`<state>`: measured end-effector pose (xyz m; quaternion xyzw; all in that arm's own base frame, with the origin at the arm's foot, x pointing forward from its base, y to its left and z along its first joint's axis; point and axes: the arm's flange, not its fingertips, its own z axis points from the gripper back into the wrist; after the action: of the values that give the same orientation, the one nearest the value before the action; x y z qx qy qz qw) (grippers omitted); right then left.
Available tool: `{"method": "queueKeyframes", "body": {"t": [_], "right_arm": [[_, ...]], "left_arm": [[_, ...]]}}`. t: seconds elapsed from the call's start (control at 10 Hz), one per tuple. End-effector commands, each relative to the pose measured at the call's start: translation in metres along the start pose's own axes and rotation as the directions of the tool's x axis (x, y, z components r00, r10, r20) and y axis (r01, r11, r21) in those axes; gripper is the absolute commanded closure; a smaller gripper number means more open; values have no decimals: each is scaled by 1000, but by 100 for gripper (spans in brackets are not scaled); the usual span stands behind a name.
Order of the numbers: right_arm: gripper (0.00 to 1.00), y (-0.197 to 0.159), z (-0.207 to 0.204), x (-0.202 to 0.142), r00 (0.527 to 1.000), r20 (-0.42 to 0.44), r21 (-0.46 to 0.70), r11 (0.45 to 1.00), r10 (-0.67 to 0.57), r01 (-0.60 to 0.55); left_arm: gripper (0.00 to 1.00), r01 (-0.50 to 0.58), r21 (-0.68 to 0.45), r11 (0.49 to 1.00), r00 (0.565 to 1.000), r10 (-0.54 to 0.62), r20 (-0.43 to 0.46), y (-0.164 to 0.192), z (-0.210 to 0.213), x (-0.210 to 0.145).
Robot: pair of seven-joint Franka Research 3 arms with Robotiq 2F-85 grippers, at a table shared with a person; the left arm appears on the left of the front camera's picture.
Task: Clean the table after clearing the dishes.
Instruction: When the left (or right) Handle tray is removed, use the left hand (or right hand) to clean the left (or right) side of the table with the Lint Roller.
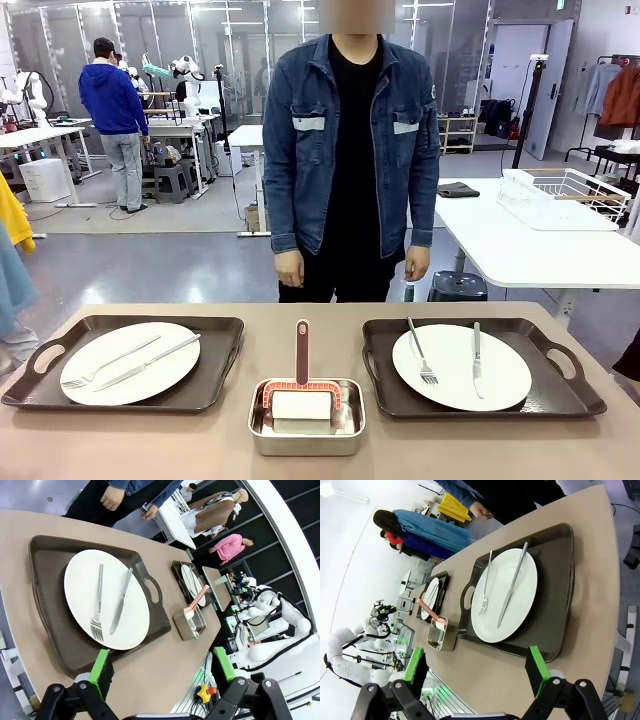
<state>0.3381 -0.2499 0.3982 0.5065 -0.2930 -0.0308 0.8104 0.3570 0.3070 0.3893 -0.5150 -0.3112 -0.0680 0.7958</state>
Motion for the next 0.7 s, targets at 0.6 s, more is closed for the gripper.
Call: {"method": "queueKeyframes", "body": {"t": [0.6], "right_arm": [[0, 3, 2, 0, 1000, -5, 4, 1000, 8, -8]], "left_arm": [[0, 0, 3, 1000, 1000, 0, -2, -1, 3, -1]]}}
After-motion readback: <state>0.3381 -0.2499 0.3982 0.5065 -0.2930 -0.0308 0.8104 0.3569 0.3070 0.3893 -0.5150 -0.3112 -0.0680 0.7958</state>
